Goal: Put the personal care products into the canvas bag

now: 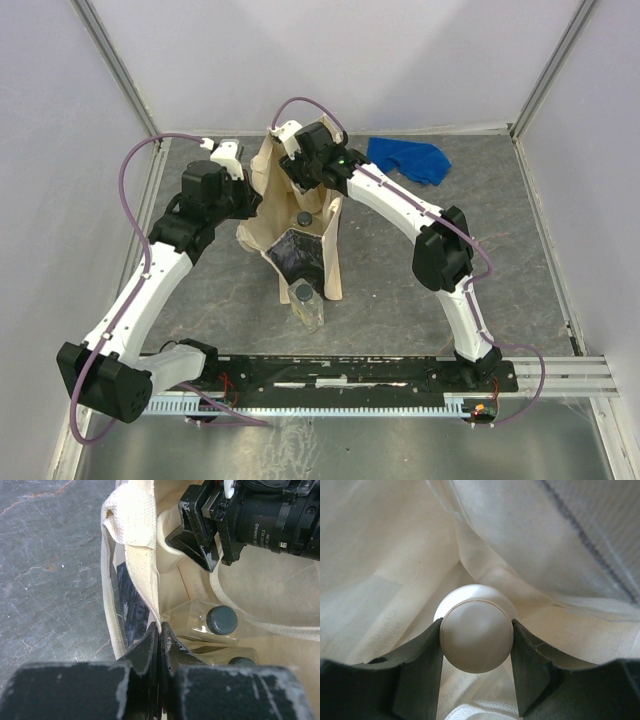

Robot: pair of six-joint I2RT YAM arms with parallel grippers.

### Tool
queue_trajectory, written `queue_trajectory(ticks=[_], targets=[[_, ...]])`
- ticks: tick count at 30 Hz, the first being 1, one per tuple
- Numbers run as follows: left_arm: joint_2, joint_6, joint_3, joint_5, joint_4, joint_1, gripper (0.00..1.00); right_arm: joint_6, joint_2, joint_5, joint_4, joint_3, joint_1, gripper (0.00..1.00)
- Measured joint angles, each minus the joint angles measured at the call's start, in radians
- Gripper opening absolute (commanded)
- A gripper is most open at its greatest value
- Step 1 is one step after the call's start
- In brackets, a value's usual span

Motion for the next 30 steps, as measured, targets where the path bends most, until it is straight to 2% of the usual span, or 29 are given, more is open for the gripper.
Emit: queue_trajectory(ticks=[5, 10, 12, 15, 20, 26, 30], targets=[[0.008, 0.000, 0.000, 0.000, 0.005, 0.000, 0.03, 0.006, 0.000, 0.000, 0.031, -0.027, 0.000, 0.69], [0.015, 0.000, 0.000, 0.005, 0.013, 0.000, 0.03, 0.028, -0.003, -0.002, 0.060, -0.037, -0.002, 0.90], [0.015, 0.000, 0.000, 0.008, 0.016, 0.000, 0.03, 0.035, -0.008, -0.004, 0.060, -0.037, -0.002, 0.96], [0.016, 0.000, 0.000, 0.008, 0.018, 0.000, 0.03, 0.043, -0.030, -0.009, 0.052, -0.034, -0.002, 1.00], [0.020, 0.000, 0.000, 0.008, 0.018, 0.000, 0.03, 0.051, -0.134, -0.015, -0.004, -0.028, -0.002, 1.00], [0.035, 0.000, 0.000, 0.006, 0.021, 0.000, 0.03, 0.051, -0.350, -0.018, -0.158, 0.002, 0.008, 1.00], [0.053, 0.000, 0.000, 0.002, 0.021, 0.000, 0.03, 0.050, -0.547, 0.035, -0.203, -0.115, 0.046, 1.00]])
